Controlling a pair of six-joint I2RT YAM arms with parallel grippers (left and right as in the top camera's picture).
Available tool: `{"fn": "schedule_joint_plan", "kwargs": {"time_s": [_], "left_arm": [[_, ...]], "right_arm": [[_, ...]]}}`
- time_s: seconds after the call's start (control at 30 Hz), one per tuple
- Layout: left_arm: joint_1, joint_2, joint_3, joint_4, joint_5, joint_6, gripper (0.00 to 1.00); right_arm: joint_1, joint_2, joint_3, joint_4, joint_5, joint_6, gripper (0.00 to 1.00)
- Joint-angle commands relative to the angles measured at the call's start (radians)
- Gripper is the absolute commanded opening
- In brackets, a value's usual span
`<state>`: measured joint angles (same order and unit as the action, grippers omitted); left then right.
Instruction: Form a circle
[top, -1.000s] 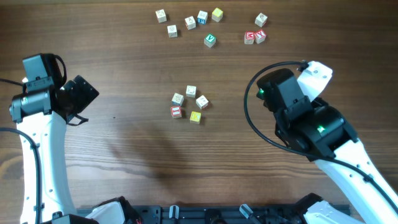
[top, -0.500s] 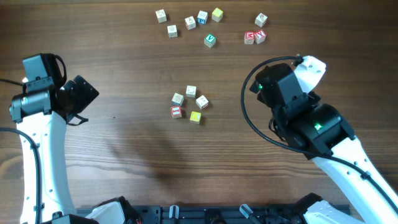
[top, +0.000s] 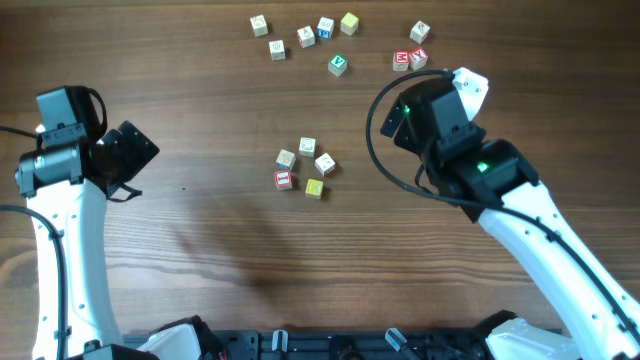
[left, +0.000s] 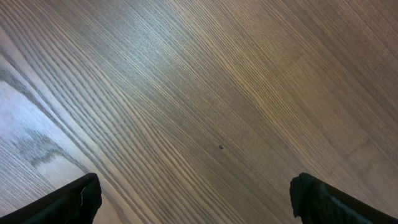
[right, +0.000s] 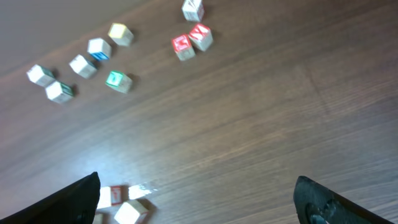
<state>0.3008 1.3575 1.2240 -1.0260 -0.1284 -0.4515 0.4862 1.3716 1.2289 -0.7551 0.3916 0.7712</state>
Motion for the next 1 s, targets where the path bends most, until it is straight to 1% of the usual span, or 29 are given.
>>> {"fn": "schedule_joint_plan", "kwargs": {"time_s": [0.0,0.13,0.23,0.33,0.4,0.47,0.53,0.6,0.63,0.73,0.8,0.83,0.87,0.93,0.97], "left_arm": [[0.005,-0.002,0.003,0.000,0.008,-0.009,1.00],[0.005,-0.002,0.003,0.026,0.008,-0.009,1.00],[0.005,-0.002,0.003,0.026,0.008,-0.009,1.00],[0.005,-0.002,0.003,0.026,0.008,-0.009,1.00],[0.005,-0.002,0.003,0.026,0.008,-0.009,1.00],[0.005,-0.002,0.003,0.066,0.009,-0.010,1.00],[0.005,-0.002,0.003,0.088,0.086,-0.010,1.00],[0.005,0.000,0.003,0.106,0.239,-0.009,1.00],[0.004,0.001,0.003,0.110,0.274,-0.008,1.00],[0.004,0.007,0.003,0.129,0.409,0.034,1.00],[0.004,0.020,0.003,0.132,0.509,0.088,1.00],[0.002,0.026,0.003,0.132,0.525,0.112,0.96],[-0.003,0.032,0.002,0.127,0.525,0.111,0.88],[-0.025,0.045,-0.021,0.124,0.525,0.107,0.63],[-0.038,0.050,-0.038,0.125,0.524,0.107,0.55]], "right_arm": [[-0.073,0.036,0.006,-0.021,-0.081,-0.050,1.00],[-0.169,0.040,0.006,-0.032,-0.228,-0.101,1.00],[-0.218,0.040,0.006,-0.066,-0.262,-0.121,1.00],[-0.233,0.040,0.006,-0.107,-0.266,-0.161,1.00],[-0.233,0.040,0.006,-0.110,-0.302,-0.170,1.00],[-0.233,0.040,0.006,-0.108,-0.346,-0.169,1.00],[-0.233,0.040,0.006,-0.104,-0.394,-0.170,1.00],[-0.233,0.042,0.006,-0.101,-0.430,-0.169,1.00],[-0.233,0.043,0.006,-0.101,-0.439,-0.169,1.00],[-0.233,0.058,0.006,-0.097,-0.462,-0.169,1.00],[-0.233,0.083,0.006,-0.098,-0.461,-0.169,1.00],[-0.233,0.101,0.006,-0.097,-0.461,-0.169,1.00],[-0.233,0.117,0.005,-0.096,-0.461,-0.169,1.00],[-0.233,0.175,0.002,-0.091,-0.479,-0.169,1.00],[-0.233,0.198,0.001,-0.091,-0.495,-0.168,1.00]]}}
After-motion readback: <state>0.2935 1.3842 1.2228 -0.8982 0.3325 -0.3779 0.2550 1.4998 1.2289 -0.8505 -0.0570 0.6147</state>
